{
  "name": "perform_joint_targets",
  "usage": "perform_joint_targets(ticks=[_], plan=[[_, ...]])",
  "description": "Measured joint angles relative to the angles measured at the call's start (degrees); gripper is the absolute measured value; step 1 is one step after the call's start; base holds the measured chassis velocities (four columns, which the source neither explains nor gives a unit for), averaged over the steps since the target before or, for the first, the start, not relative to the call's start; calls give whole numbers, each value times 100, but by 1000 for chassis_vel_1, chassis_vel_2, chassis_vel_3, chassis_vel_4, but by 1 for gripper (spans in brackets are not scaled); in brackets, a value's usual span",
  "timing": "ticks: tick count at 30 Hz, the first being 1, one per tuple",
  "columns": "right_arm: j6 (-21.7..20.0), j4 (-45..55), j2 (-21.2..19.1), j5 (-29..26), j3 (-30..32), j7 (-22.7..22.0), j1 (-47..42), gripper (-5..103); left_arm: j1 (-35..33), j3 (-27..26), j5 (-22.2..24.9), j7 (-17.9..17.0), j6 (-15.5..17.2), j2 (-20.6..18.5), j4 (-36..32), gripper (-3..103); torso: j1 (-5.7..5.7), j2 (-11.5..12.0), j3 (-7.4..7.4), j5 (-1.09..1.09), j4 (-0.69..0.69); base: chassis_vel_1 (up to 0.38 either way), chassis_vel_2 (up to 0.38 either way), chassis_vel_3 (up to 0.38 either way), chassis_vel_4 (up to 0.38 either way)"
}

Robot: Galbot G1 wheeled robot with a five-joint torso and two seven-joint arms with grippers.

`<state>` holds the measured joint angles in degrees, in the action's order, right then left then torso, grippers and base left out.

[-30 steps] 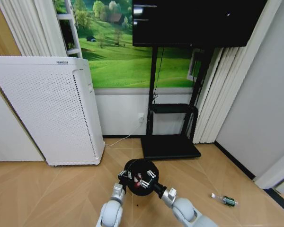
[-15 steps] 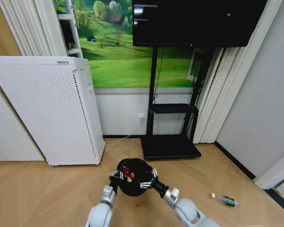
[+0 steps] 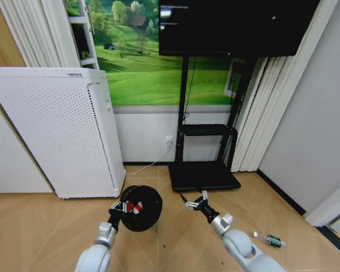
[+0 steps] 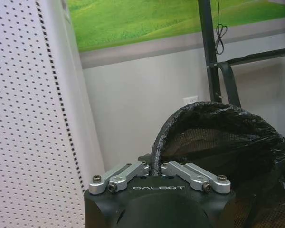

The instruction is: Pick up the trash bin and place the garbage on the floor into it.

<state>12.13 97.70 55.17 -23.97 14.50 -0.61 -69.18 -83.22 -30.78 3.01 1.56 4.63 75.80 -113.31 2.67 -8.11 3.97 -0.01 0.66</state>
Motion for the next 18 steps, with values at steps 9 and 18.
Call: perform_joint_targets(ticks=[9,18], plan=[[-1175,-536,620,372,736,-1866,-94,100,-63,-159,-38,23,-108,289,-70,5,0,0,0,-1,0,0,0,0,0],[-698,-151,536,-5,1279,-991,-573,100,-114,-177,-85,30,-160,352,-116,5,0,0,0,1,-1,0,0,0,0]])
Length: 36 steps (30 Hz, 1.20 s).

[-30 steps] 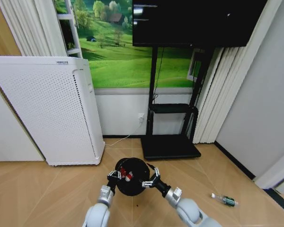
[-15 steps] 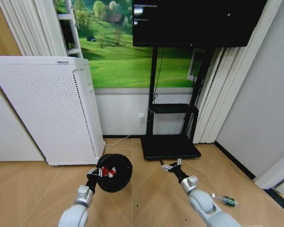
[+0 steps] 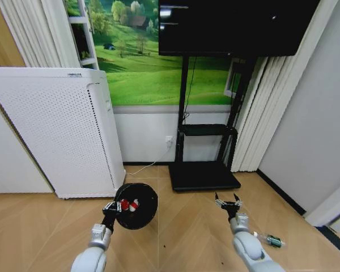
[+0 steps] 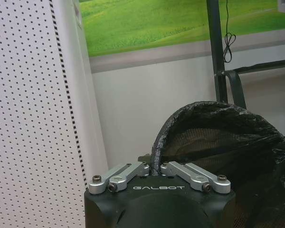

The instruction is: Pick up the trash bin and place the garbage on the floor into it.

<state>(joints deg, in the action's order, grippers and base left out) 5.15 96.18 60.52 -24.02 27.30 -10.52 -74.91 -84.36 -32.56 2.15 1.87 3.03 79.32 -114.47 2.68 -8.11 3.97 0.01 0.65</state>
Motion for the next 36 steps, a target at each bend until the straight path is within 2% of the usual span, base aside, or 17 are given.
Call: perform_joint_targets(ticks=[6,15,24,33,36], plan=[[65,444,-63,-11,338,386,-383,100,-148,-214,68,1,20,41,-268,5,0,0,0,1,2,0,0,0,0],[108,760,46,-67,653,444,-784,100,-419,-573,224,-11,42,94,-682,5,0,0,0,-2,1,0,0,0,0],[111,732,55,-86,625,435,-763,100,-441,-589,218,-15,31,157,-709,5,0,0,0,-1,0,-51,-47,63,65],[160,527,-36,-111,472,451,-600,100,-333,-540,214,-13,30,170,-581,5,0,0,0,-3,3,-199,-214,193,218],[181,445,-50,-112,397,458,-526,100,-308,-534,214,-12,30,170,-540,5,0,0,1,3,-2,-282,-261,266,275]])
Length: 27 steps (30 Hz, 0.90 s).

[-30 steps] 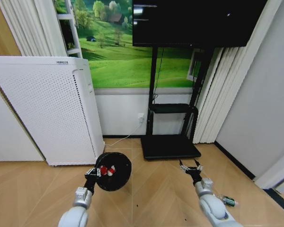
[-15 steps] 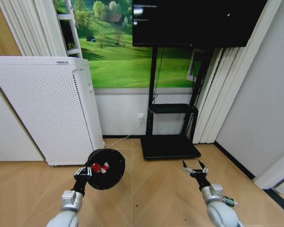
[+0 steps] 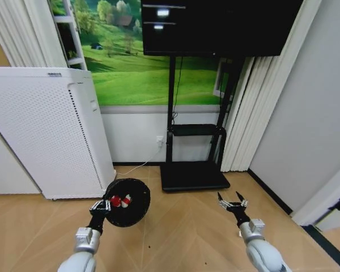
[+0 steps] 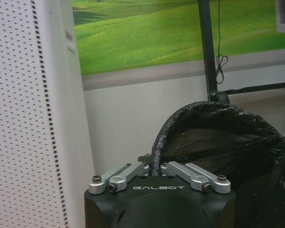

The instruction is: Pick up the trash bin and place the garbage on the floor into it.

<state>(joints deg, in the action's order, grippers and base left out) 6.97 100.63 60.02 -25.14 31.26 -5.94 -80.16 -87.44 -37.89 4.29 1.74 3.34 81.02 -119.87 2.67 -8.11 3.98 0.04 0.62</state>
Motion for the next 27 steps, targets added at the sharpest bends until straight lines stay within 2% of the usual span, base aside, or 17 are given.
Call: perform_joint_targets(ticks=[1,8,9,12,17,19,22,24,27], plan=[[7,-41,-3,0,-38,0,36,100,11,2,-1,0,1,-4,15,5,0,1,1,-7,1,-308,-287,295,291],[48,-288,-16,2,-255,4,227,100,66,-1,5,0,8,-24,94,5,1,1,0,-2,3,-335,-318,329,322],[126,-381,-15,-28,-326,0,275,100,75,-1,7,2,9,-25,115,5,1,1,0,-7,4,-361,-352,332,374],[210,-491,-26,-44,-386,17,339,100,86,2,7,2,9,-23,150,5,1,1,0,-4,3,-325,-347,337,316],[227,-639,-127,-10,-490,35,393,100,88,16,8,5,9,-16,167,5,1,1,0,-6,6,-152,-184,235,118],[167,-815,-383,-3,-699,31,468,100,51,9,11,3,22,-32,156,5,0,1,-1,-6,0,-13,-36,50,22],[124,-953,-541,2,-832,20,529,100,29,-19,22,0,28,-76,155,5,0,1,0,-3,1,28,59,-53,-12],[-12,-1176,-861,43,-1036,10,595,100,17,-57,46,-25,29,-221,206,5,0,1,0,-5,-3,73,93,-99,-63],[-69,-1268,-1088,47,-1100,14,536,100,56,-5,81,-36,48,-347,265,5,0,1,0,-2,3,58,31,-29,-46]])
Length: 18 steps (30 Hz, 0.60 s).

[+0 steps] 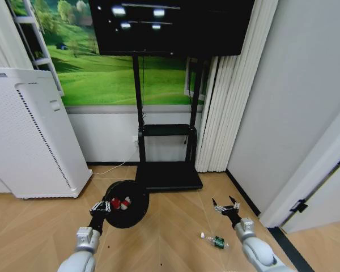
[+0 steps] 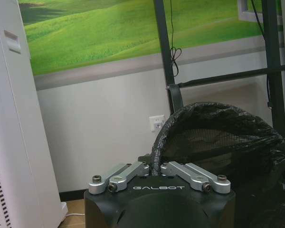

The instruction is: Pick up the trash bin and place the garbage on the floor into it.

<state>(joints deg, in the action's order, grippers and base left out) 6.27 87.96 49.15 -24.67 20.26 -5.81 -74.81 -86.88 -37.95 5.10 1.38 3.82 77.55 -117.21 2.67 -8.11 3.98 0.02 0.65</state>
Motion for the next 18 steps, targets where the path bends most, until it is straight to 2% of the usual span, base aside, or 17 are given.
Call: perform_joint_targets(ticks=[2,6,12,14,18], plan=[[-29,-156,-298,-13,-151,28,-45,100,30,75,30,15,12,-75,59,5,0,0,0,-3,2,0,0,0,0],[-76,-379,-577,-42,-372,82,-39,100,39,109,54,22,11,-96,112,5,0,0,0,-1,2,-13,-12,6,0],[-137,-491,-711,-93,-596,151,31,100,17,105,70,25,-15,-94,121,5,0,0,0,-4,2,0,0,0,0],[-197,-579,-790,-139,-900,185,154,100,22,88,113,29,-30,-96,121,5,0,0,0,0,-2,0,0,0,0],[-215,-664,-795,-143,-1100,187,251,100,46,81,135,29,-30,-101,126,5,0,0,0,-3,-1,0,0,0,0]])
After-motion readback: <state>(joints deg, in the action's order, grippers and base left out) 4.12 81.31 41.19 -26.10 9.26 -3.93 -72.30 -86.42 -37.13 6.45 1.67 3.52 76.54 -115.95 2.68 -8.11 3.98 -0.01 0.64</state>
